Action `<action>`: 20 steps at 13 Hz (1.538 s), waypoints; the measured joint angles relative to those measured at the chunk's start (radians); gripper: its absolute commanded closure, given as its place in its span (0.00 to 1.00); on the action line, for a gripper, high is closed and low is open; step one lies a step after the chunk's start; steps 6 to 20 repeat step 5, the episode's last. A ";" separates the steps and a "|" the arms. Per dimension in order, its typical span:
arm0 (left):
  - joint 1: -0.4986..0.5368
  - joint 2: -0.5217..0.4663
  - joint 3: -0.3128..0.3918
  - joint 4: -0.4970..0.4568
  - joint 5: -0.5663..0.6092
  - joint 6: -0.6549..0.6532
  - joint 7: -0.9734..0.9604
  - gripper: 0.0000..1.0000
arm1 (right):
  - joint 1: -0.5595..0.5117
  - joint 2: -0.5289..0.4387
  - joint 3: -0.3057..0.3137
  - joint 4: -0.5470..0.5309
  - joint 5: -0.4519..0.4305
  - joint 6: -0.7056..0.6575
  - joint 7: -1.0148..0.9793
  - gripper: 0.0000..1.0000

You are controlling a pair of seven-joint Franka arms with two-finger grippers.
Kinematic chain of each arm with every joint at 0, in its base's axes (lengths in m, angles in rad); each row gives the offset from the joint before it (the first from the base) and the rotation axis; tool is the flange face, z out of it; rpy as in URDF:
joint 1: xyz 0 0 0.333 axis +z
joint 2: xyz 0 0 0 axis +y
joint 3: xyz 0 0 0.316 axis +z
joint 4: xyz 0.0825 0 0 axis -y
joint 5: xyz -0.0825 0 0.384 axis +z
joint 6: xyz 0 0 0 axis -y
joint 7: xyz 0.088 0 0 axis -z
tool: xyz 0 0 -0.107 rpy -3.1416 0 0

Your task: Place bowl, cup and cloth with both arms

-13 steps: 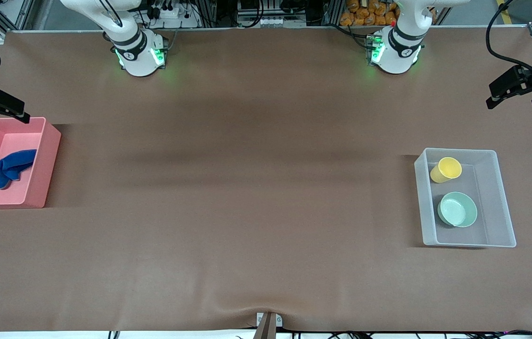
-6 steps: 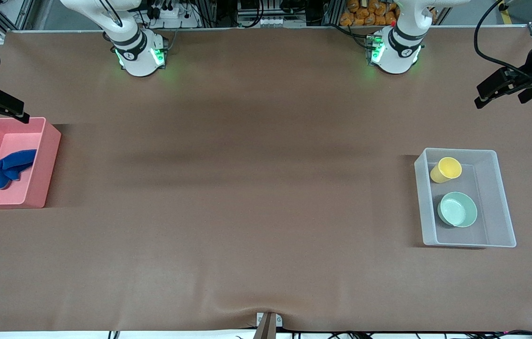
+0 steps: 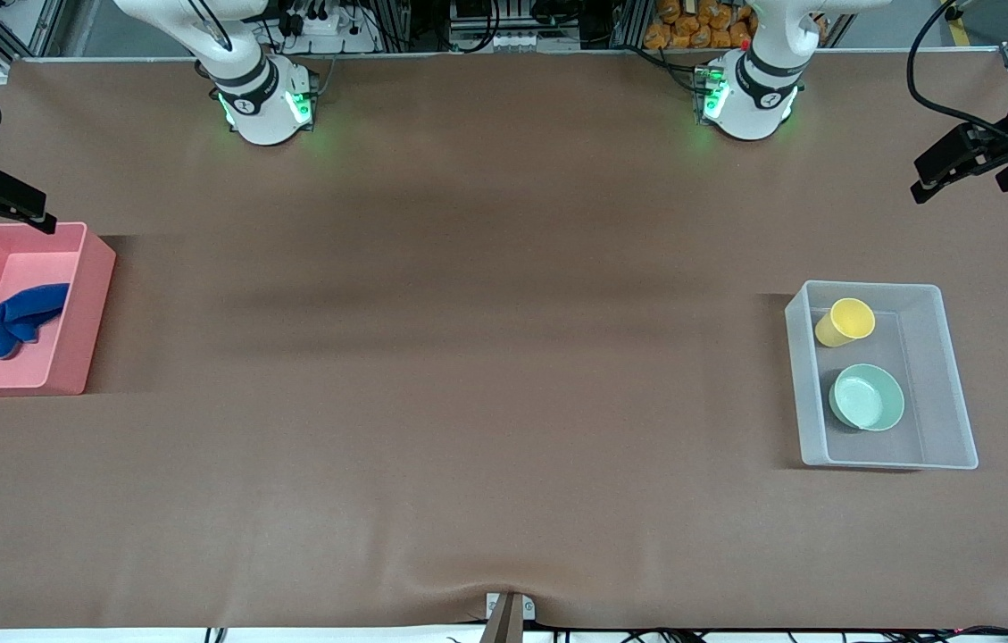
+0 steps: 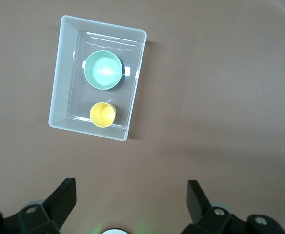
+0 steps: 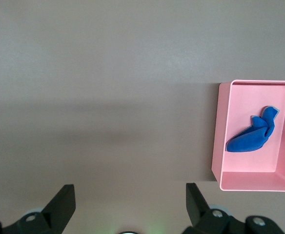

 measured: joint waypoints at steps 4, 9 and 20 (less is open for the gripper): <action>0.000 0.000 0.000 0.000 0.002 -0.001 0.012 0.00 | 0.000 0.000 0.000 -0.004 0.000 -0.001 0.000 0.00; 0.000 0.000 0.000 0.001 0.002 -0.001 0.012 0.00 | 0.000 0.000 0.000 -0.005 -0.001 -0.001 0.000 0.00; 0.000 0.000 0.000 0.001 0.002 -0.001 0.012 0.00 | 0.000 0.000 0.000 -0.005 -0.001 -0.001 0.000 0.00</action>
